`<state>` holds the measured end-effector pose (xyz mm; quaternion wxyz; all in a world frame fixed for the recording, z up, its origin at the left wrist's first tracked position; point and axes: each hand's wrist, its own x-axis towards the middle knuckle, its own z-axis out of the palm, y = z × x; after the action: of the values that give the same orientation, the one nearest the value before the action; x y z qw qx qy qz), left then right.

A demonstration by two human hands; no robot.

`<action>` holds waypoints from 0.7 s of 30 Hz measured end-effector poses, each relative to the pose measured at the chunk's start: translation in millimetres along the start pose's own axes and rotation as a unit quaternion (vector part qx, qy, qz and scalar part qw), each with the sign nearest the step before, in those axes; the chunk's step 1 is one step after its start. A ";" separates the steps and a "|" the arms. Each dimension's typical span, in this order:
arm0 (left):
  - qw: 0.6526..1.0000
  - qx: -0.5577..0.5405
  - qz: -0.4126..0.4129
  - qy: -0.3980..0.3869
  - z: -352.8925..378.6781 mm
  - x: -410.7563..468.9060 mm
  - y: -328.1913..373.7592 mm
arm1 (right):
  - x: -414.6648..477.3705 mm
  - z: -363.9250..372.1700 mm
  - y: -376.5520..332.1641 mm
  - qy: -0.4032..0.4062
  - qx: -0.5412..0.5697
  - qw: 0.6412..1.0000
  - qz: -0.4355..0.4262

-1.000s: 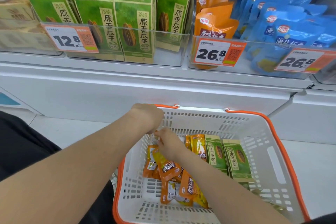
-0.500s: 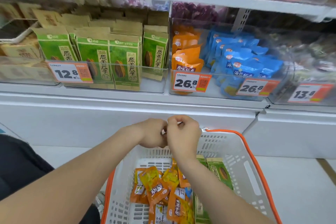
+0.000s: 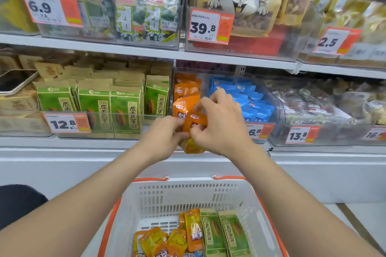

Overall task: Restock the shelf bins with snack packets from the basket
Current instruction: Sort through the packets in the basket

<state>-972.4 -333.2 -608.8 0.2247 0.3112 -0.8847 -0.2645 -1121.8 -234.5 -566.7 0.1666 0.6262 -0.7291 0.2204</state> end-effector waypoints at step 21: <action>0.923 0.383 0.021 -0.017 -7.4 106.5 8.9 | 111.1 22.7 86.2 -0.040 -0.127 0.991 0.009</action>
<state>-1047.2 -401.0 -572.9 0.0791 0.3503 -0.9286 0.0941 -1223.9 -329.6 -538.0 0.2138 0.6017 -0.7627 0.1026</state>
